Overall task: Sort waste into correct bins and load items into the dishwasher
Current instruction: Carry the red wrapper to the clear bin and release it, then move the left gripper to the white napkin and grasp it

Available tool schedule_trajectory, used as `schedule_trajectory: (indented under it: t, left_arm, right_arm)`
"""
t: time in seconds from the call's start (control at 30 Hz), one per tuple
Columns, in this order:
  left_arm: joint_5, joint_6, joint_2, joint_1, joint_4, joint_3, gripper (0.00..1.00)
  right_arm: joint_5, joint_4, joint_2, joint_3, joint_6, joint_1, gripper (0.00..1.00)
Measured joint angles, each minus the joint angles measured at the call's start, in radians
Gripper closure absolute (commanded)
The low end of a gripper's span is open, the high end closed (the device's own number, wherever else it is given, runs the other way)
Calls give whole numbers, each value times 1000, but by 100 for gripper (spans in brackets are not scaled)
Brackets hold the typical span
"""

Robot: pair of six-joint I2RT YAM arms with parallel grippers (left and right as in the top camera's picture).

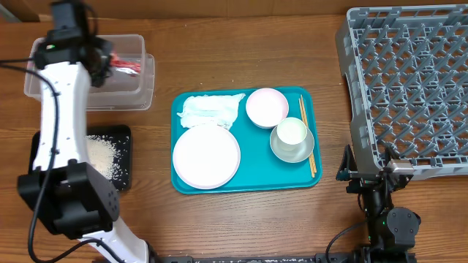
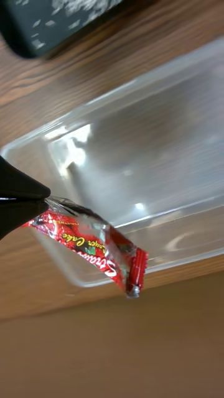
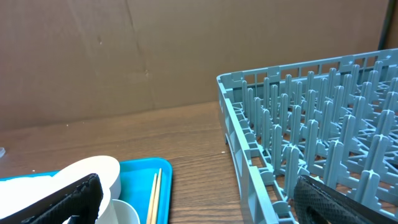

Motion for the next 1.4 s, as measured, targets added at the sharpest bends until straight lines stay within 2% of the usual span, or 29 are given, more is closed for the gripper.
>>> schedule_trajectory:
  t: [0.07, 0.17, 0.23, 0.43, 0.63, 0.8, 0.97, 1.1, 1.4]
  left_arm:
    - [-2, 8, 0, 40, 10, 0, 56]
    - [-4, 16, 0, 84, 13, 0, 5]
    - [-6, 32, 0, 105, 13, 0, 0]
    - [26, 118, 0, 109, -6, 0, 5]
    - [218, 264, 0, 75, -30, 0, 10]
    - [341, 397, 0, -47, -61, 0, 9]
    - [385, 510, 0, -231, -142, 0, 10]
    - [357, 558, 0, -378, -191, 0, 18]
    - [153, 603, 23, -594, -218, -53, 22]
  right_arm:
    - [0, 0, 0, 0, 0, 0, 0]
    - [0, 0, 0, 0, 0, 0, 0]
    - [0, -1, 0, 0, 0, 0, 0]
    - [0, 0, 0, 0, 0, 0, 0]
    - [0, -1, 0, 0, 0, 0, 0]
    - [0, 0, 0, 0, 0, 0, 0]
    - [0, 0, 0, 0, 0, 0, 0]
    - [0, 0, 0, 0, 0, 0, 0]
    - [0, -1, 0, 0, 0, 0, 0]
